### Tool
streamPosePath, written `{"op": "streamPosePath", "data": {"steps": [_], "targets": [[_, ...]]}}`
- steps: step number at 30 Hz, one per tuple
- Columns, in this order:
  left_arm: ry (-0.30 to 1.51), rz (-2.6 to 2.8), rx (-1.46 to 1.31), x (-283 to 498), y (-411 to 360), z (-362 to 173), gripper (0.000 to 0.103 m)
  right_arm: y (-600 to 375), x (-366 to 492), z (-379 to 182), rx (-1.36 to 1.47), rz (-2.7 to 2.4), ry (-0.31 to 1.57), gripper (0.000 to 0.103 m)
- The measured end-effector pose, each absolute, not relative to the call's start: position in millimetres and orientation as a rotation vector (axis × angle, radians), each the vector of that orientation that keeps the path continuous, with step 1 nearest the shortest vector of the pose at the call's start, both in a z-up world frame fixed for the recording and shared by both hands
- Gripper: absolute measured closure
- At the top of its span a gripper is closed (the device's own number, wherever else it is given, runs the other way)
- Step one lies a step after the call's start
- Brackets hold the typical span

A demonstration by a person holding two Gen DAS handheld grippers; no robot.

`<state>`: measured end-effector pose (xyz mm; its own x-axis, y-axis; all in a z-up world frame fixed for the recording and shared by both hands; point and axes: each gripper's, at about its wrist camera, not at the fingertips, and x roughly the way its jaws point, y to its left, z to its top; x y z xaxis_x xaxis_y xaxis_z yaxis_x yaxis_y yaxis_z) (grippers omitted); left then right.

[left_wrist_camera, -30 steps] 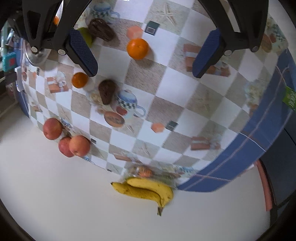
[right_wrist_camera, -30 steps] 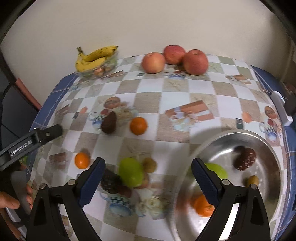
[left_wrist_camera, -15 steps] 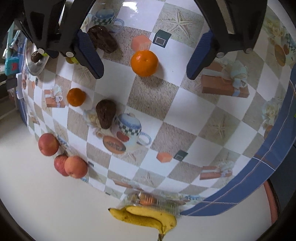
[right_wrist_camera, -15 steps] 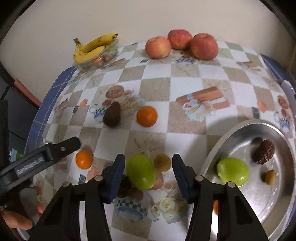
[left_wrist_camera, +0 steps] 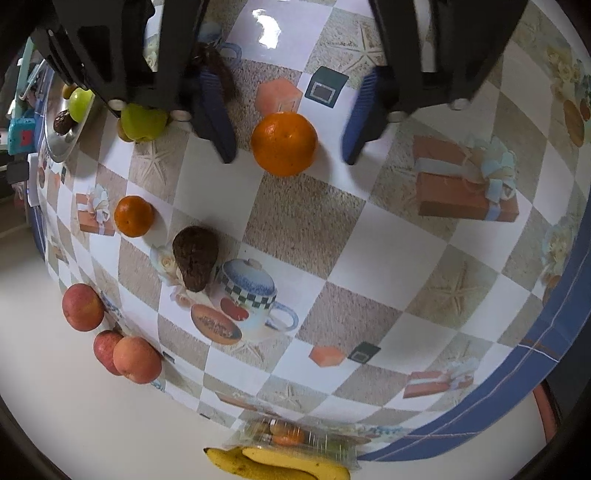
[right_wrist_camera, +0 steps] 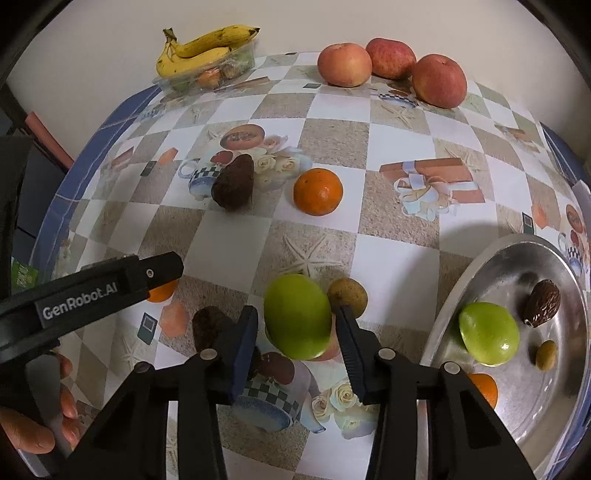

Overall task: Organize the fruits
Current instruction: 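Grasp the green apple with the right gripper while the left gripper reaches the orange, then carry the orange and the green apple over the steel bowl with both grippers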

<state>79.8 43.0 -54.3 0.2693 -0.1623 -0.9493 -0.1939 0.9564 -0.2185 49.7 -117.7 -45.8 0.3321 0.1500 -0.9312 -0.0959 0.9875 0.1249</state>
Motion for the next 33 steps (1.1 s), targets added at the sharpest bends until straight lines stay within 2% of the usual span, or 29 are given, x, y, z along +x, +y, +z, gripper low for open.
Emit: {"op": "streamPosePath", "data": {"steps": [1,3,11,22,33], "targets": [[1.312,0.02,-0.322,80,43,-56,0.058,-117,50,-46,0.047,0.159,1.22,0.063],[1.319,0.004,-0.337,80,43,-58,0.064,-117,49,-46,0.044,0.157,1.218,0.063],[1.304,-0.027,-0.357,82,39,-54,0.064,-120,48,-41,0.068,0.165,1.209,0.063],[1.2,-0.123,-0.338,79,20,-17,0.064,-136,41,-9,0.135,0.162,1.128,0.063],[1.127,-0.263,-0.163,66,-47,8,0.065,-223,27,3,0.248,-0.05,1.109,0.063]]}}
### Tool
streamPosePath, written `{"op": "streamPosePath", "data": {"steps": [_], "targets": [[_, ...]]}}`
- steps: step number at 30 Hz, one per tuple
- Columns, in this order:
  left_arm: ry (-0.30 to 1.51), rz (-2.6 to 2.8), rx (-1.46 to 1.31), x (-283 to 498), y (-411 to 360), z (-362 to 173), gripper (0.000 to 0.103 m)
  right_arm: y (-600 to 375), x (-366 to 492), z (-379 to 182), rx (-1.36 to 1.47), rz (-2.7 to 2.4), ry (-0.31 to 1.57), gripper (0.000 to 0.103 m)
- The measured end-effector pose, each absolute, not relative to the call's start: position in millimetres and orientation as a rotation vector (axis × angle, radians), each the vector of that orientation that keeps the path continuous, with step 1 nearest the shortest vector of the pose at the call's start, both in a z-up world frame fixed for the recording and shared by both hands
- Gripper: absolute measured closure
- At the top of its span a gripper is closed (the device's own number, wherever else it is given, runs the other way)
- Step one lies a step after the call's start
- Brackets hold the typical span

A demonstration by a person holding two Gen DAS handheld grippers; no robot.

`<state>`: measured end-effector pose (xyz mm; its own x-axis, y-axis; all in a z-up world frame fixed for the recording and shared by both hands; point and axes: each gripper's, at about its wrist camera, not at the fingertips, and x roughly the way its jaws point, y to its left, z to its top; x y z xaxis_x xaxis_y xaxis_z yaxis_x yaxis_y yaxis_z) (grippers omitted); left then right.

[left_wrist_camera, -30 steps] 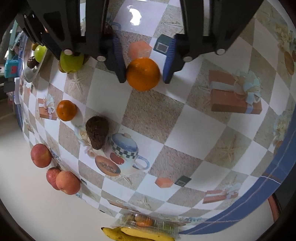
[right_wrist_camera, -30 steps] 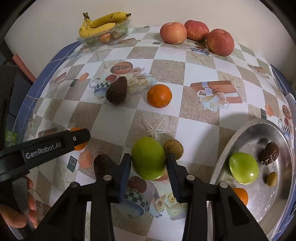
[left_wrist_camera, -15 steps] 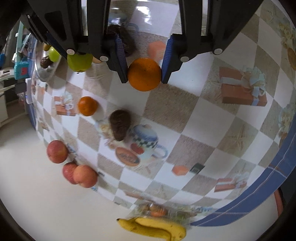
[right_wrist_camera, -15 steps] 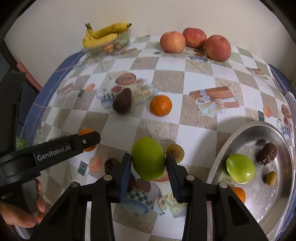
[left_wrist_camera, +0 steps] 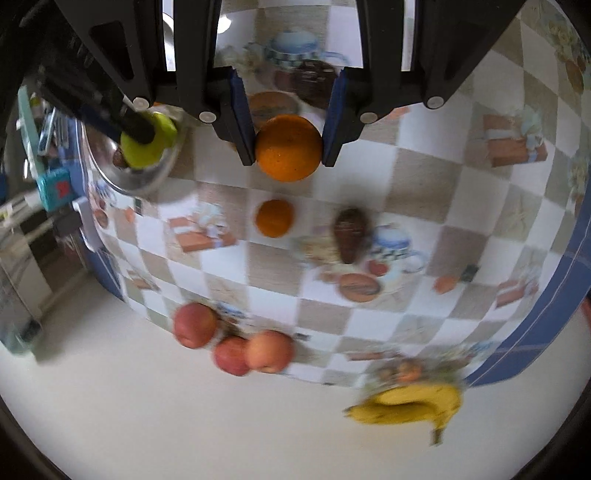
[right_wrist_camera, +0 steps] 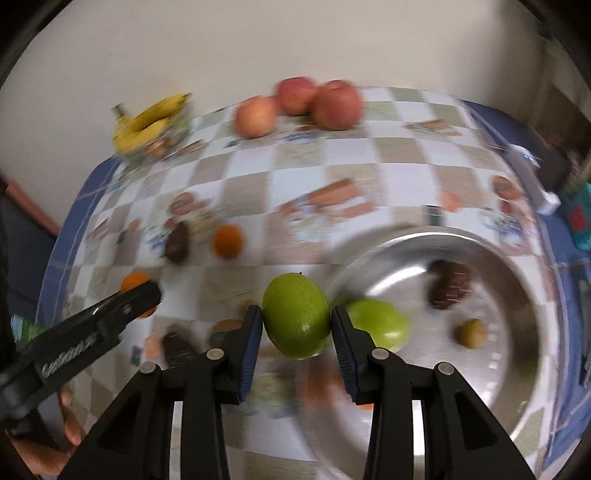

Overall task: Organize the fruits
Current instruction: 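Carry the orange and the green apple over the steel bowl with both grippers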

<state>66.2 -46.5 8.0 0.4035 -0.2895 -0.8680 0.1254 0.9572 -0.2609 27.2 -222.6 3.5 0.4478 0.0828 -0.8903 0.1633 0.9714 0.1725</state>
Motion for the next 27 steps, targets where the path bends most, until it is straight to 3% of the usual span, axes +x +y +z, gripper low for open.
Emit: {"op": "streamPosePath", "data": {"steps": [14,27], "targets": [[1.154,-0.599,0.004,12,-160,12,0.065,-331,-6,7,0.412,-0.285,1.064,0.063],[1.247,-0.703,0.148,-29,-209,-14,0.064,-342,-30,-8,0.428,-0.272,1.115,0.063]]}}
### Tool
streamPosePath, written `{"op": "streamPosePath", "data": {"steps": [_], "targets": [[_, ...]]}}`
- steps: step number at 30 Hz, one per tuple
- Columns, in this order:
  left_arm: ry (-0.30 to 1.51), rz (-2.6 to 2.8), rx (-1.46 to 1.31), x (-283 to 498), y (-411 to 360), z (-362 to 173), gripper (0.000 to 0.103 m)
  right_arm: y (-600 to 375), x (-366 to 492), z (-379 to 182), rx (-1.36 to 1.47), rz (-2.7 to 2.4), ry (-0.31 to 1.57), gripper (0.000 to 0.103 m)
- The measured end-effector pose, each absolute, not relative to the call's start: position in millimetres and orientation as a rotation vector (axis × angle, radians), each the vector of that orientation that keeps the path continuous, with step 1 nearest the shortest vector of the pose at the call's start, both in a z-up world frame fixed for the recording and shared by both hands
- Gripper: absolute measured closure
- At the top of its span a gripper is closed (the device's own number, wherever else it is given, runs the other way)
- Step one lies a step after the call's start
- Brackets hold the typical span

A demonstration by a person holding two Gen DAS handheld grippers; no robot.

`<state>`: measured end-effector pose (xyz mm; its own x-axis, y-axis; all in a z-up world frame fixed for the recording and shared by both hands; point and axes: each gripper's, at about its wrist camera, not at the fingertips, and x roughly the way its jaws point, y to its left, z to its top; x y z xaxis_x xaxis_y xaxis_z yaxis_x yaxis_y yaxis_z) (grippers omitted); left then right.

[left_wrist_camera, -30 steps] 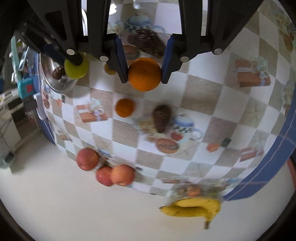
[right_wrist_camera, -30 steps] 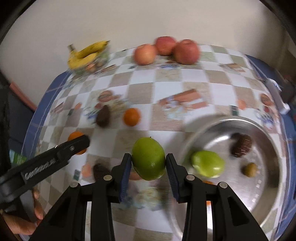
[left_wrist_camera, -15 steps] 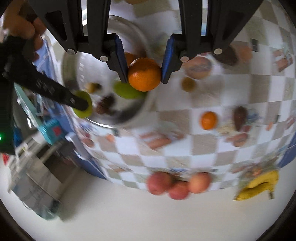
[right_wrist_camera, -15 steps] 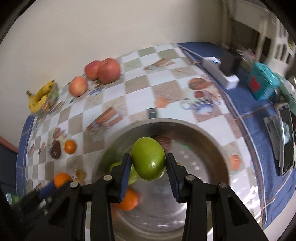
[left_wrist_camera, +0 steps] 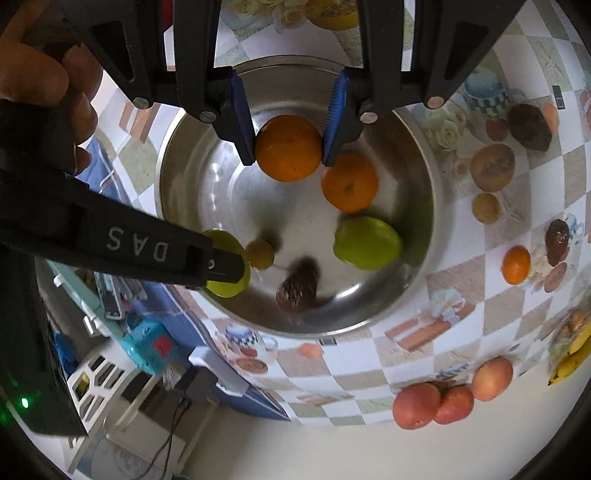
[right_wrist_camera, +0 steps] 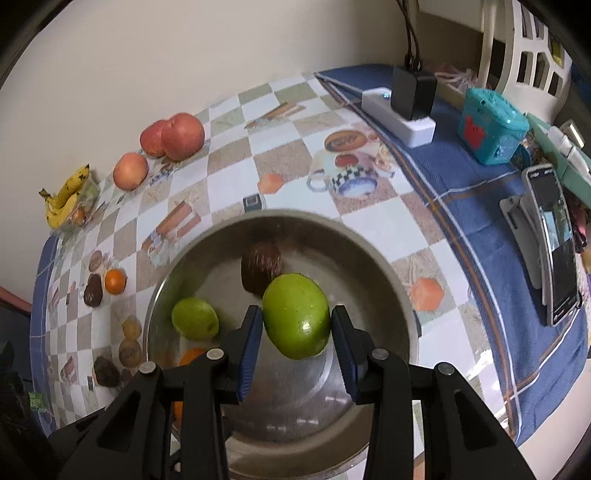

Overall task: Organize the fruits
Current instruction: 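Carry the orange and the green apple over the steel bowl with both grippers, then open the left gripper to release the orange while the right gripper releases the green apple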

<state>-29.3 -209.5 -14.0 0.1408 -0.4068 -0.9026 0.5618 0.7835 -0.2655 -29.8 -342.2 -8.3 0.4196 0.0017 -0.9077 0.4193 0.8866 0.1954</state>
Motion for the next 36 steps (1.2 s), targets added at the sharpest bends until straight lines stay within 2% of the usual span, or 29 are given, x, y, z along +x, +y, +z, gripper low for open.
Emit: {"op": "streamPosePath", "data": {"steps": [16,27,30,33,36], "targets": [[1.358,-0.63,0.138,-22,-204,-48,0.064,-321,-20,-30,0.36,-0.208,1.214,0.063],[1.342,-0.634,0.174,-20,-209,-53,0.064,-320,-19,-31,0.342,-0.206,1.211,0.062],[1.345,-0.64,0.183,-19,-212,-54,0.06,-321,-18,-34,0.361,-0.2,1.215,0.061],[1.341,-0.646,0.172,-18,-213,-53,0.044,-322,-17,-36,0.374,-0.203,1.222,0.054],[1.336,-0.652,0.161,-17,-212,-50,0.043,-323,-17,-35,0.376,-0.21,1.215,0.054]]}}
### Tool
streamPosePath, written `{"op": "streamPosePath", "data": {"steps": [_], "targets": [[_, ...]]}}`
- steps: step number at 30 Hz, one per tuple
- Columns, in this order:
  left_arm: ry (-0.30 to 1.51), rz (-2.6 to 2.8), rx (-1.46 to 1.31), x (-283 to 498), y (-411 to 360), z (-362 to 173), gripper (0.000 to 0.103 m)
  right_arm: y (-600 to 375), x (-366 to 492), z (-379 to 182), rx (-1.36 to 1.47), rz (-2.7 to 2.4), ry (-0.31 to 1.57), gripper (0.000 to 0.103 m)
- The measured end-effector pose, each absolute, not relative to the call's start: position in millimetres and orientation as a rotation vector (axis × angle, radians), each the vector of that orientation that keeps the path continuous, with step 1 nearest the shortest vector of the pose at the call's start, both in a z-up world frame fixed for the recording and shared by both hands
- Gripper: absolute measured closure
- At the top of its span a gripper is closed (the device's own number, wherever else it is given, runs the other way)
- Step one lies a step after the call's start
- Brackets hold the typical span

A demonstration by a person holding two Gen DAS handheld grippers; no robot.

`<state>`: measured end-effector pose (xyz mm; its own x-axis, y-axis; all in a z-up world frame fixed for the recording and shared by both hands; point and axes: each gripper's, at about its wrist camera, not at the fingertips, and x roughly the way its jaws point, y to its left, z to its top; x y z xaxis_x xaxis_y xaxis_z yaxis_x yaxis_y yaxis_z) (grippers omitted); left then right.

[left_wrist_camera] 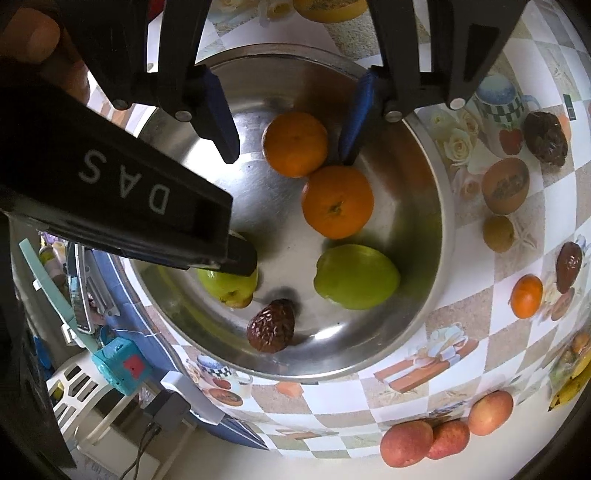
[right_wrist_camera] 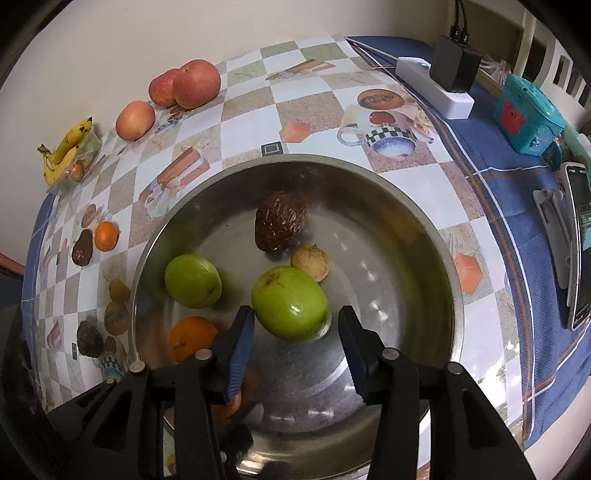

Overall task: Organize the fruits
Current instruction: 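Open the left gripper to release the orange while the right gripper releases the green apple, then move both grippers back to the fruits on the tablecloth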

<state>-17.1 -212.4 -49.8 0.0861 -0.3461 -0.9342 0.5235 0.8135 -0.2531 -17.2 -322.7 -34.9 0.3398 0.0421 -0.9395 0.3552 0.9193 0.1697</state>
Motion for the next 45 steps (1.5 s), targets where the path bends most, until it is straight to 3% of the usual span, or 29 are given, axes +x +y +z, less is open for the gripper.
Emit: {"op": "streamPosePath", "data": {"steps": [13,33,38,39,40,42,45], "targets": [[1.29,-0.677,0.071,-15,-200,-24,0.033,-340,-24,-7,0.45,-0.262,1.044,0.049],[1.27,-0.385,-0.114,22,-138,-20,0.022,-334,-23,-11,0.43,-0.255,1.066,0.049],[1.23,-0.288,-0.152,29,-119,-16,0.0,-328,-21,-13,0.404,-0.244,1.079,0.049],[1.22,-0.271,-0.16,30,-114,-15,0.0,-326,-20,-14,0.394,-0.242,1.083,0.048],[1.214,-0.262,-0.164,31,-112,-15,0.0,-323,-19,-14,0.38,-0.24,1.085,0.038],[1.208,-0.239,-0.168,34,-107,-15,0.0,-319,-18,-14,0.357,-0.234,1.086,0.029],[1.2,-0.194,-0.172,36,-99,-16,0.0,-314,-16,-15,0.333,-0.216,1.088,0.028]]}}
